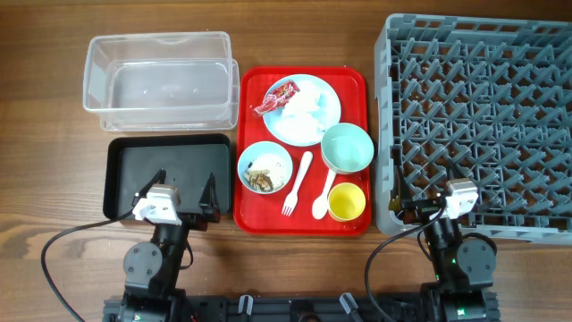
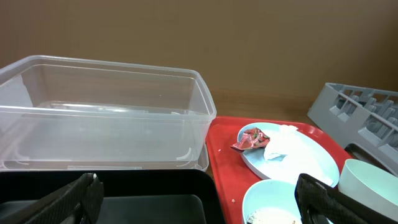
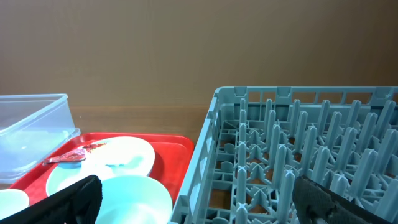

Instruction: Sort waste into correct bins and load items into the dishwasher rack

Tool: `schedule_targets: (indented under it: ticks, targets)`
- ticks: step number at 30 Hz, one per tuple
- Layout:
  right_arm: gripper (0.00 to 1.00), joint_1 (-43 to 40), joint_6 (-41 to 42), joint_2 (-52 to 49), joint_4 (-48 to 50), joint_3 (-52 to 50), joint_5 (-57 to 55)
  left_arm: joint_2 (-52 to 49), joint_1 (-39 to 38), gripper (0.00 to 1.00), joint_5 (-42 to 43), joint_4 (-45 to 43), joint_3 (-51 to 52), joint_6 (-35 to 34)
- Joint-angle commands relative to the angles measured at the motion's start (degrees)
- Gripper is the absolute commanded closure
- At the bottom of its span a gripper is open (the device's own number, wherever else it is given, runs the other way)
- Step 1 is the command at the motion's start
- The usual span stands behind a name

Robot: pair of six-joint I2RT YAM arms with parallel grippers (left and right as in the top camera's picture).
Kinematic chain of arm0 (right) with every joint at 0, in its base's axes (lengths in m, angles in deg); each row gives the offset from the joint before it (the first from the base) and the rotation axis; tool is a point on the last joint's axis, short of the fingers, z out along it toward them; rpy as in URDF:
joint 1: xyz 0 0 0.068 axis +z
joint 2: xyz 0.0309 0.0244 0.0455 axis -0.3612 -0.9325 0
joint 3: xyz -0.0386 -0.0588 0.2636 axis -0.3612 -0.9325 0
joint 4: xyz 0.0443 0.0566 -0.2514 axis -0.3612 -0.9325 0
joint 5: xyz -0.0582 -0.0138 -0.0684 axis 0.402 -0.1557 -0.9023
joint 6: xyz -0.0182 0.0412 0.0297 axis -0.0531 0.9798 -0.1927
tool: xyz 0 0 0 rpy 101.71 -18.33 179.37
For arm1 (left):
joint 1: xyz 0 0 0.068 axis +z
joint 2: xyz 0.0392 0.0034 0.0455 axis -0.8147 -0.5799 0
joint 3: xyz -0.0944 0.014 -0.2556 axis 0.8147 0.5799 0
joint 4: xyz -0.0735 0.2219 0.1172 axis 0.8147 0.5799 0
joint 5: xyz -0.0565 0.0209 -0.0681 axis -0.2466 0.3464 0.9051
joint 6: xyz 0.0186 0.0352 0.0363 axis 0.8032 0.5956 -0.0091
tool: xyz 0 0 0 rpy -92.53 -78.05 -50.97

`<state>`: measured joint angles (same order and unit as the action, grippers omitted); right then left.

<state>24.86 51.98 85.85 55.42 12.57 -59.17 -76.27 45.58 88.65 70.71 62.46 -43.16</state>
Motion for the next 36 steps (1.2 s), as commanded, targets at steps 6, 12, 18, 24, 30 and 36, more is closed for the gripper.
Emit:
schedule_targets:
  ticks: [6,12,18,24,30,36]
  targets:
    - [0.00,-0.3,0.7,0.0,0.2,0.0,0.7,0.3,0.2,0.00,0.7,0.1,0.3,1.2]
    - [0.00,-0.3,0.7,0.0,0.2,0.0,0.7,0.3,0.2,0.00,0.7,0.1,0.3,1.1]
    - [0.00,-0.3,0.7,0.0,0.2,0.0,0.7,0.3,0.2,0.00,0.7,0.1,0.3,1.2]
    - [0.00,-0.3,0.8,0.0,0.3,0.0,0.7,0.3,0.2,0.00,0.7,0.1,0.3,1.1]
    - [0.00,-0.3,4.7,0.0,0.3,0.0,0.7,0.1,0.2,0.00,0.9,0.2,0.3,1.1]
    - [0.00,-0.3,8.2,-1.6,-7.2,5.2,0.9,-6.1,0.2,0.00,1.1,0.3,-1.4,-5.9]
